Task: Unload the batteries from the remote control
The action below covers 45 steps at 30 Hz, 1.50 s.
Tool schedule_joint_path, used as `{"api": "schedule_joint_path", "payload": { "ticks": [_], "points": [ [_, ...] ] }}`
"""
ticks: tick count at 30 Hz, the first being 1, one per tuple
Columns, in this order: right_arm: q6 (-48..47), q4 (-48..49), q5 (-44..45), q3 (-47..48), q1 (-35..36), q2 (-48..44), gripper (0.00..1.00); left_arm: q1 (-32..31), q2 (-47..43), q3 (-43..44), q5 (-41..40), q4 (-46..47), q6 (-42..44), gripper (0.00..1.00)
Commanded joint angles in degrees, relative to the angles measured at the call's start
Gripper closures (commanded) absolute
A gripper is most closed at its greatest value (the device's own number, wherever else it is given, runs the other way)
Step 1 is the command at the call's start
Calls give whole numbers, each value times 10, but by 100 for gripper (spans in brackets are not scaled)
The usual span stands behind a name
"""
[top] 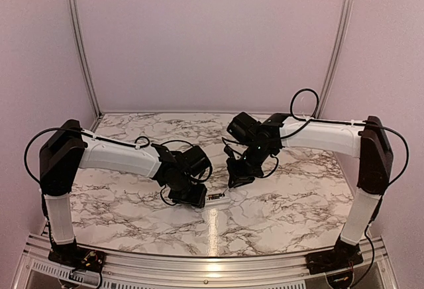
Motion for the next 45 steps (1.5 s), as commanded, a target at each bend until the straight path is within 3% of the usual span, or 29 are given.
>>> {"api": "schedule_joint_path", "payload": {
  "ticks": [1,24,45],
  "points": [
    [-9,4,12,-1,7,21,100,-5,24,7,-10,-15,9,46],
    [-19,-65,66,78,16,38,100,-6,28,9,-30,-18,-3,49],
    [-36,31,-9,-19,17,33,100,-7,33,23,-28,-28,5,50]
  ]
}}
